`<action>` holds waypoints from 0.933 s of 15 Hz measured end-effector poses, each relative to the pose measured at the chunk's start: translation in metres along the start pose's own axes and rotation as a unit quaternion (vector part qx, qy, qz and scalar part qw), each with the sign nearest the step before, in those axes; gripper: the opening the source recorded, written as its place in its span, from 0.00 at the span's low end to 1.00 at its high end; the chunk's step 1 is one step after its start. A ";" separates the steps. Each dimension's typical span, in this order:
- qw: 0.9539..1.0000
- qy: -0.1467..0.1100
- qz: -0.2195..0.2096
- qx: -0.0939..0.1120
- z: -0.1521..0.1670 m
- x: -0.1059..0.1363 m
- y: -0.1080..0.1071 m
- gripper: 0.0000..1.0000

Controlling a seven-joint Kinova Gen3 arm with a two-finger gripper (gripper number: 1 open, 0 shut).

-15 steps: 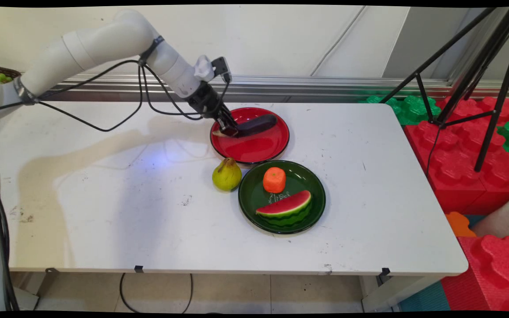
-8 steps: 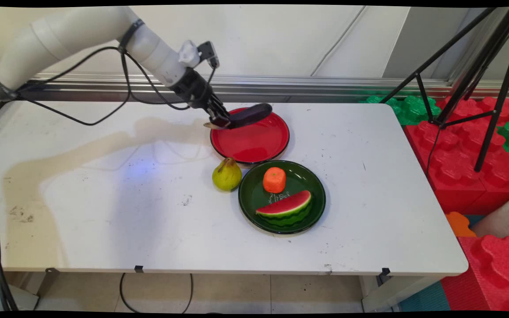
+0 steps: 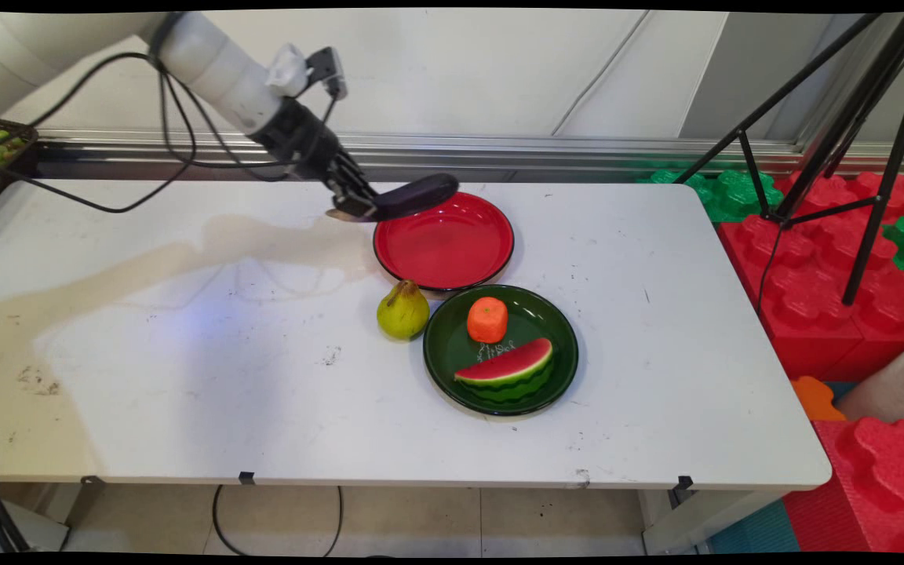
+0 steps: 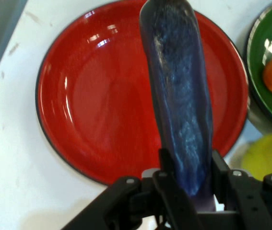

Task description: Place the picked object on the table

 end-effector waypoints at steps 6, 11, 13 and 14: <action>0.999 -0.033 0.015 -0.010 -0.037 -0.023 0.015 0.00; 0.997 -0.071 0.029 -0.018 -0.055 -0.050 0.023 0.00; 0.995 -0.089 0.033 -0.021 -0.058 -0.065 0.025 0.00; 0.994 -0.098 0.035 -0.023 -0.058 -0.073 0.025 0.00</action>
